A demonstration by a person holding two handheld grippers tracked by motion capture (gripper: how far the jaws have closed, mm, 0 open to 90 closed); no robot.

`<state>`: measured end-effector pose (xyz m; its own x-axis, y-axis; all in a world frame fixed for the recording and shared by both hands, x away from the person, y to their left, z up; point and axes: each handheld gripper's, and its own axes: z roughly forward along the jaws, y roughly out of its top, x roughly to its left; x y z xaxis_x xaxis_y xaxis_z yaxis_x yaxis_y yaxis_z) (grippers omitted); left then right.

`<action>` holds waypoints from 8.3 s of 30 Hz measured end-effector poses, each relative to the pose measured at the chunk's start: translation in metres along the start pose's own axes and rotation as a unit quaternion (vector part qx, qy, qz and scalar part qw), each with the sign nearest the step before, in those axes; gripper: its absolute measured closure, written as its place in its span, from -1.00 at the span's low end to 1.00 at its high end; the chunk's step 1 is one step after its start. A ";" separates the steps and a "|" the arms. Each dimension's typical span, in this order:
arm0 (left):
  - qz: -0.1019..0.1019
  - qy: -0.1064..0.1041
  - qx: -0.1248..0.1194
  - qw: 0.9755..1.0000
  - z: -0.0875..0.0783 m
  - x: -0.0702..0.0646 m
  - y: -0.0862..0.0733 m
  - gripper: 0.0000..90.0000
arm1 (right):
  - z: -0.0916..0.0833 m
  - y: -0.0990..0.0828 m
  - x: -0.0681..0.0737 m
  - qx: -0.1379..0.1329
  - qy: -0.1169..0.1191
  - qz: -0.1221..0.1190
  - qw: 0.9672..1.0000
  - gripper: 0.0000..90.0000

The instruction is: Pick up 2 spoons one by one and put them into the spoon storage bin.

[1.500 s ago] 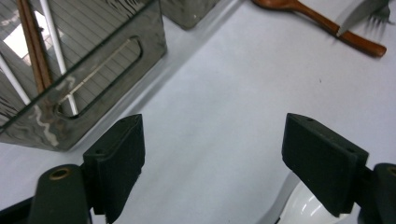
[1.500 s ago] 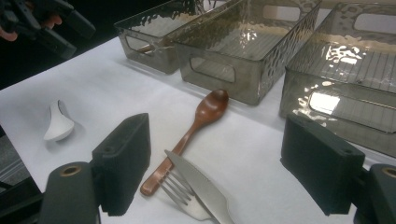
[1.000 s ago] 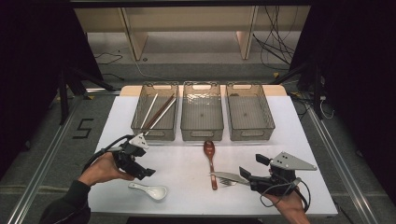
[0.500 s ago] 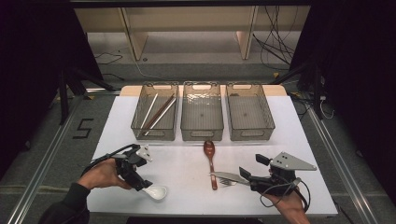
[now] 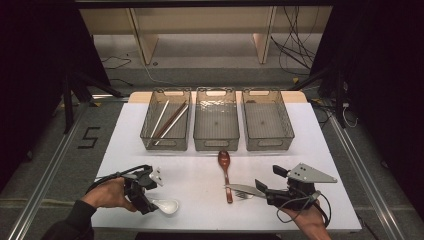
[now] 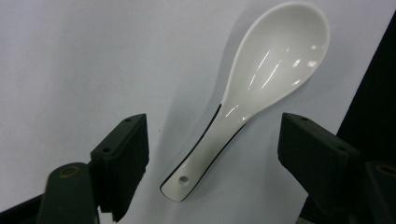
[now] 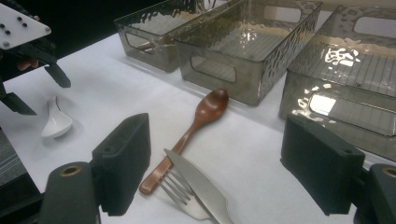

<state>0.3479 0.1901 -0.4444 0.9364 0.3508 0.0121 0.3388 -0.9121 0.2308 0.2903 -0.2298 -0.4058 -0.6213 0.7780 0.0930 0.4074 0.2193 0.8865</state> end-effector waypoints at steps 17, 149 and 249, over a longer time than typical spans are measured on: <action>0.025 -0.007 0.023 0.999 0.015 -0.001 -0.005 0.18 | -0.001 0.000 0.000 0.000 -0.001 -0.002 1.000 -0.44; -0.202 0.054 -0.266 0.941 -0.041 0.115 0.147 0.88 | 0.000 -0.001 -0.001 0.001 0.003 0.003 1.000 -0.44; -0.251 0.061 -0.355 0.898 -0.045 0.016 0.001 -0.58 | 0.092 0.020 0.004 0.157 -0.017 0.012 0.987 -0.32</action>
<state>0.3586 0.2046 -0.4001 0.6501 0.7405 -0.1700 0.5307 -0.2824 0.7991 0.3576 -0.1676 -0.4295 -0.5876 0.8039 0.0925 0.6131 0.3677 0.6993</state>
